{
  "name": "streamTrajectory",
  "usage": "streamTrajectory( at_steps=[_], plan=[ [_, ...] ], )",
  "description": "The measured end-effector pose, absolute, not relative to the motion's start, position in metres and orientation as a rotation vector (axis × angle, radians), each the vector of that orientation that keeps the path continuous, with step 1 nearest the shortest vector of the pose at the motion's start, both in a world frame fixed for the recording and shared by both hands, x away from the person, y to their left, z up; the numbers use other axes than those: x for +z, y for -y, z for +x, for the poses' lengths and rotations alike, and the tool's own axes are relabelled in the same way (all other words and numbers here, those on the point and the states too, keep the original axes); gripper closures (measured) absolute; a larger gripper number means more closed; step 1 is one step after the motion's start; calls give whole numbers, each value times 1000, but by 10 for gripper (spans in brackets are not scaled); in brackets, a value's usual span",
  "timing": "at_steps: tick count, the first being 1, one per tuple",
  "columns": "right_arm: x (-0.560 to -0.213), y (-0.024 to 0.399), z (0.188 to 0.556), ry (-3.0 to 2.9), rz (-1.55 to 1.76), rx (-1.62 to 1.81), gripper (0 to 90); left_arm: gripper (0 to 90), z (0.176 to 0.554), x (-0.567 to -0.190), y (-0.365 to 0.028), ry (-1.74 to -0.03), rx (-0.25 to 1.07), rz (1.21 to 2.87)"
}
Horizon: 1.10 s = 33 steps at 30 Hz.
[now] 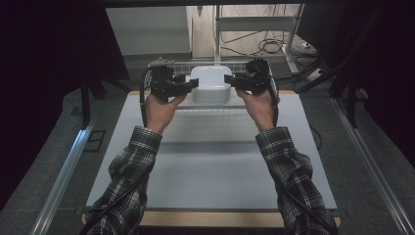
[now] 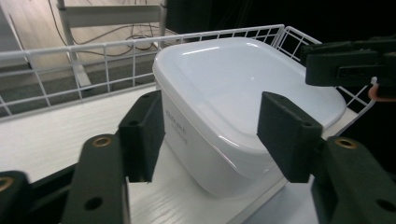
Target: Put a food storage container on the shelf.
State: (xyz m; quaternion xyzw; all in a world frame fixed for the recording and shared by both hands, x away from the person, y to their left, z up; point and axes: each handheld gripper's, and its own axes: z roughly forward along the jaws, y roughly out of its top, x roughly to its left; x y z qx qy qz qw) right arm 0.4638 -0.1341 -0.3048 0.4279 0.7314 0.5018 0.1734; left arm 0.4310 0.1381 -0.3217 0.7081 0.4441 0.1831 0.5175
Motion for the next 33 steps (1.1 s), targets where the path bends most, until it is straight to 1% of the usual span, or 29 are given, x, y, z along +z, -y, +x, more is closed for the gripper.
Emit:
streamTrajectory(
  at_steps=[7,10,14,16,23,26,29,33],
  plan=[
    [-302,143,455,-2108,1156,1482,405,255,421,-319,-143,-991,400,1727],
    [-303,147,449,-2135,1130,1493,355,175,412,-321,-143,-977,425,1750],
    [-305,152,440,-2150,1102,1506,279,108,402,-324,-145,-964,428,1778],
    [-306,154,436,-2161,1094,1503,259,79,397,-326,-146,-952,428,1800],
    [-316,159,423,-2192,1033,1491,169,56,376,-333,-152,-916,437,1819],
    [-321,160,417,-2208,1006,1481,132,45,367,-337,-153,-896,462,1827],
    [-325,161,412,-2223,982,1470,102,30,358,-342,-153,-876,490,1852],
    [-327,165,404,-2229,963,1489,80,22,348,-351,-154,-869,495,1865]
  ],
)
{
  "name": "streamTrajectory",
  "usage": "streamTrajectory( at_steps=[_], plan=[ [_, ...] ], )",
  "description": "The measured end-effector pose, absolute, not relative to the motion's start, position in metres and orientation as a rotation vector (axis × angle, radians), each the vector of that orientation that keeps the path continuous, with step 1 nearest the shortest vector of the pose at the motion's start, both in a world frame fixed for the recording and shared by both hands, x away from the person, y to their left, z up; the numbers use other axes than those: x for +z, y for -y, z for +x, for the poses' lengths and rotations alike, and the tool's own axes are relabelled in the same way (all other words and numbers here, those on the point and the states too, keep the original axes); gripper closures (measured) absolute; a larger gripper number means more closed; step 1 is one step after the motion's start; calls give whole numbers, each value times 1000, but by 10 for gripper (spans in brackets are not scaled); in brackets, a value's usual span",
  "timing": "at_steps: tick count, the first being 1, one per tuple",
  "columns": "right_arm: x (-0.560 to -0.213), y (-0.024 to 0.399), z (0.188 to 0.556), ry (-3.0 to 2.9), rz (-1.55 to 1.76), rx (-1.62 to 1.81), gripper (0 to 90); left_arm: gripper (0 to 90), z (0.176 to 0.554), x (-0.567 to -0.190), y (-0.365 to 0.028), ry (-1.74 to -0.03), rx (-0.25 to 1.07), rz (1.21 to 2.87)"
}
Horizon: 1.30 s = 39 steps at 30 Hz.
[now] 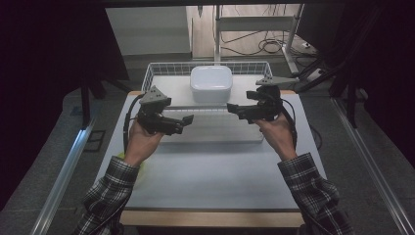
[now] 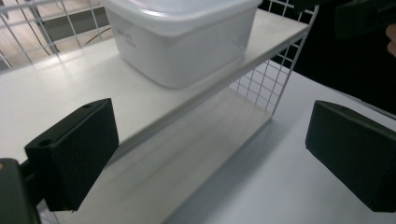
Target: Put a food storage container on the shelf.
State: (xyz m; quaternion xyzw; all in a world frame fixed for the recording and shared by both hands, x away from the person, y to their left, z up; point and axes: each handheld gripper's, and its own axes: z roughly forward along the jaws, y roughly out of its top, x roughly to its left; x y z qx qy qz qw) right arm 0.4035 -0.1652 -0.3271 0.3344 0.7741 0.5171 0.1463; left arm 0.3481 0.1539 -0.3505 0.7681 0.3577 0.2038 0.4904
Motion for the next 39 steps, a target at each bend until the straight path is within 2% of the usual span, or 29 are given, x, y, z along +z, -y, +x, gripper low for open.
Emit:
streamTrajectory(
  at_steps=[13,28,39],
  plan=[
    [-342,168,374,-2282,873,1446,39,40,325,-383,-157,-811,543,1931],
    [-380,173,347,-2346,790,1395,17,51,301,-410,-155,-765,423,1955],
    [-405,181,330,-2349,824,1404,20,50,282,-433,-150,-764,434,1975]
  ],
)
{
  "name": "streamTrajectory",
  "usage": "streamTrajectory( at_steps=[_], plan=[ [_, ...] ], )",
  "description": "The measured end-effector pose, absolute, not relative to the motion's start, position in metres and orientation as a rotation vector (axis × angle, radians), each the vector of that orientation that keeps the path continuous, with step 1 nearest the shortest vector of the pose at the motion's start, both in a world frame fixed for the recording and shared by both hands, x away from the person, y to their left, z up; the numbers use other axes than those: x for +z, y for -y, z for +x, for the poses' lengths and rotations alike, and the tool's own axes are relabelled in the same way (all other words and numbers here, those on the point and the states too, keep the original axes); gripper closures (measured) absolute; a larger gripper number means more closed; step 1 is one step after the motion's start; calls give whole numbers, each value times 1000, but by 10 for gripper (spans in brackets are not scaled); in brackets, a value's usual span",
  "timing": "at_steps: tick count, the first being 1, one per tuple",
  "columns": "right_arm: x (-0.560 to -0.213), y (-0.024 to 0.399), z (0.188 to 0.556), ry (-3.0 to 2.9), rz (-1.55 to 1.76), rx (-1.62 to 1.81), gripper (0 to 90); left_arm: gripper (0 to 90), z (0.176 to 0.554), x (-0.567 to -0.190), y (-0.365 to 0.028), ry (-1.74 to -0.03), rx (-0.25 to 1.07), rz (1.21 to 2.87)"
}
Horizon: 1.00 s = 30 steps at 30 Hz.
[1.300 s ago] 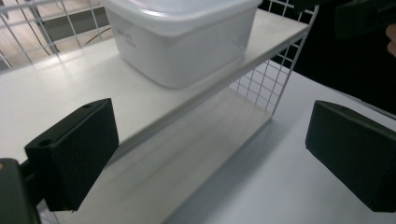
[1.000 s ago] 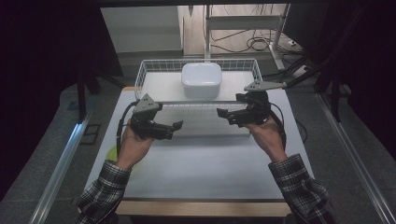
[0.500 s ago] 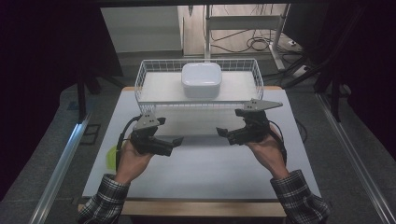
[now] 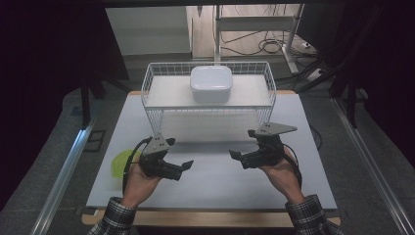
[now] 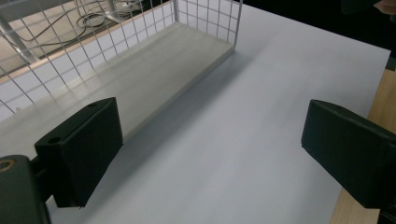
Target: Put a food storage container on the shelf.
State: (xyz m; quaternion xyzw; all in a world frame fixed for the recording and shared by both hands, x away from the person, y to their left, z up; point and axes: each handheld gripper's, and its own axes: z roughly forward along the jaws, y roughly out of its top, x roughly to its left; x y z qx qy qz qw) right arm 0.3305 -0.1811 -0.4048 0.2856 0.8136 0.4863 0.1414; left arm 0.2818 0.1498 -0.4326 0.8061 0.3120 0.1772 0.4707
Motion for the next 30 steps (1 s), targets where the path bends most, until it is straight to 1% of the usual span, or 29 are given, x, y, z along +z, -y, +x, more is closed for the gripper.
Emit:
streamTrajectory(
  at_steps=[8,12,20,30],
  plan=[
    [-421,187,323,-2345,881,1371,22,49,273,-453,-153,-808,429,1980],
    [-427,190,318,-2336,888,1358,1,45,269,-461,-157,-829,407,1960],
    [-439,195,309,-2342,900,1363,0,33,258,-477,-162,-859,395,1934],
    [-459,200,298,-2375,930,1359,0,30,247,-495,-158,-858,407,1968]
  ],
)
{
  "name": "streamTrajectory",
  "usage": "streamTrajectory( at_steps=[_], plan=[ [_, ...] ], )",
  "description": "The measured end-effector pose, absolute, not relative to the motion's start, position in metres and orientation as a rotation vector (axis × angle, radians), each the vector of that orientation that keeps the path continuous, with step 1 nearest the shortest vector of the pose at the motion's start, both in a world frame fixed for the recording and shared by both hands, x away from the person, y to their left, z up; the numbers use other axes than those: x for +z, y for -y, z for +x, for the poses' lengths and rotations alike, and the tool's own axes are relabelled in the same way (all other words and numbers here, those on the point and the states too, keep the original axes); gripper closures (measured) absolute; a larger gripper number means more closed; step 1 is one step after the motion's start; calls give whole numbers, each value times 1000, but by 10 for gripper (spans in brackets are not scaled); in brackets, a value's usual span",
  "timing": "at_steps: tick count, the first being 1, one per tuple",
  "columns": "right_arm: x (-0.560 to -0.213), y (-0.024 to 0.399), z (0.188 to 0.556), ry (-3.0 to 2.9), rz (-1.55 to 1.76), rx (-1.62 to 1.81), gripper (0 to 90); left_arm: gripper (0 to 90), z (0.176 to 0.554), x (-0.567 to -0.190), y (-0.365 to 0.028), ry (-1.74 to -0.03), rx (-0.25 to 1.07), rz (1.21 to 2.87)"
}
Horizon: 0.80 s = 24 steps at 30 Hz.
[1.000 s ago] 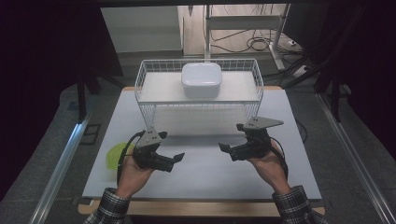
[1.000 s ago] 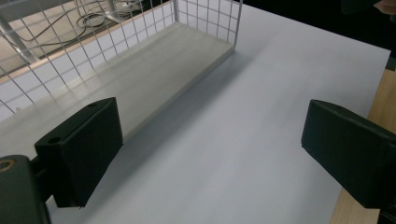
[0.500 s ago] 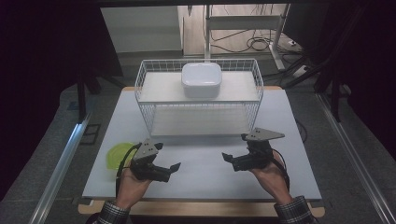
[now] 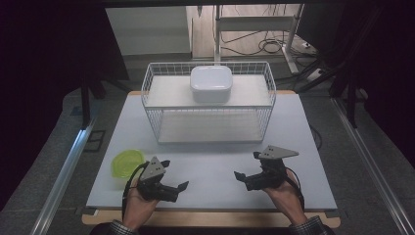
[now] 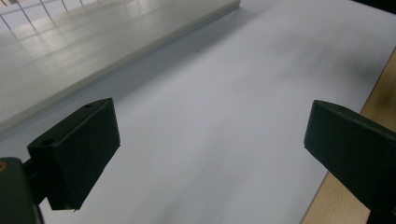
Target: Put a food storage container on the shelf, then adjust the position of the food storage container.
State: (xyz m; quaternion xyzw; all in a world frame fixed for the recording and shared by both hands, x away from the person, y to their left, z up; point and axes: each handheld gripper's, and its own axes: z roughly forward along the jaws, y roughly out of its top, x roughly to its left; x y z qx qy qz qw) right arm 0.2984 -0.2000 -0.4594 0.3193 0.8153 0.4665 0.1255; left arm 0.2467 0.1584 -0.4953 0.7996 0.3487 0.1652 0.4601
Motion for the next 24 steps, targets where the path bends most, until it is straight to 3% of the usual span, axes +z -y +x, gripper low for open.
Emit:
streamTrajectory(
  at_steps=[11,24],
  plan=[
    [-483,212,285,-2396,927,1261,5,23,243,-514,-157,-878,397,2020],
    [-495,214,287,-2410,945,1221,6,39,251,-509,-169,-965,407,2054]
  ],
)
